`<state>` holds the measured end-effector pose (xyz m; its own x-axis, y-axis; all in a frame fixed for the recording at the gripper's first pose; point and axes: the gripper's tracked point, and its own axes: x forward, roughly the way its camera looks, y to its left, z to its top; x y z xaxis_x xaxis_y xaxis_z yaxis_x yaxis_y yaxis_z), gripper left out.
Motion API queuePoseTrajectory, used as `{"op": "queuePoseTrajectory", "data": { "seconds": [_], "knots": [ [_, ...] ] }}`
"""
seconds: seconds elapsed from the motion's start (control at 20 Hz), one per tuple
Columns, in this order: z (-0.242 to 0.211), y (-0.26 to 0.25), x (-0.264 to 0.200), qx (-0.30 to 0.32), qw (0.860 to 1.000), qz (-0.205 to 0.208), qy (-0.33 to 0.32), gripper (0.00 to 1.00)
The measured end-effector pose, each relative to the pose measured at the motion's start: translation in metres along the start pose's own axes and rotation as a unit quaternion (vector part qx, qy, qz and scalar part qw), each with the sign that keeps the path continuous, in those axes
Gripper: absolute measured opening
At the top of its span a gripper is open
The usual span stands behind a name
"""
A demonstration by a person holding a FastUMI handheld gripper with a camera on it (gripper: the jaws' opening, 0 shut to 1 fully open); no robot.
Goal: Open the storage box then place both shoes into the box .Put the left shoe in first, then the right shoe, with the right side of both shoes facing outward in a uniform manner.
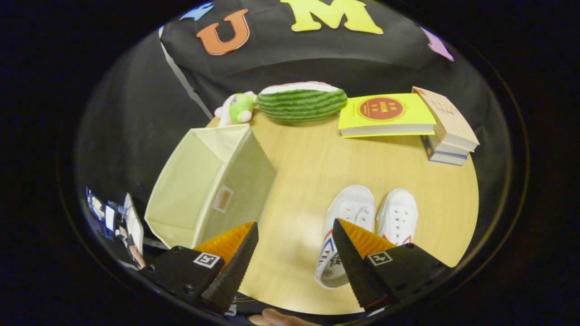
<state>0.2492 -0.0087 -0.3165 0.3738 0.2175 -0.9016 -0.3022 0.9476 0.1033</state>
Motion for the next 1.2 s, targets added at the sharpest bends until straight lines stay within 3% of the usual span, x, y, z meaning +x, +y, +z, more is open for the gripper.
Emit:
{"op": "queuePoseTrajectory", "data": {
  "seconds": [0.2,0.5,0.65,0.8,0.85,1.05,1.2],
  "knots": [
    [-0.022,-0.053,0.013,-0.026,0.997,-0.064,0.021,1.00],
    [-0.054,-0.077,0.022,0.036,0.994,-0.076,0.069,1.00],
    [-0.067,-0.075,0.036,0.040,0.993,-0.051,0.098,0.83],
    [-0.087,-0.083,0.054,0.039,0.988,-0.053,0.137,0.71],
    [-0.093,-0.083,0.060,0.047,0.986,-0.049,0.152,0.61],
    [-0.089,-0.077,0.064,0.100,0.984,0.009,0.146,0.25],
    [-0.082,-0.077,0.057,0.154,0.980,0.047,0.116,0.11]
  ]
}}
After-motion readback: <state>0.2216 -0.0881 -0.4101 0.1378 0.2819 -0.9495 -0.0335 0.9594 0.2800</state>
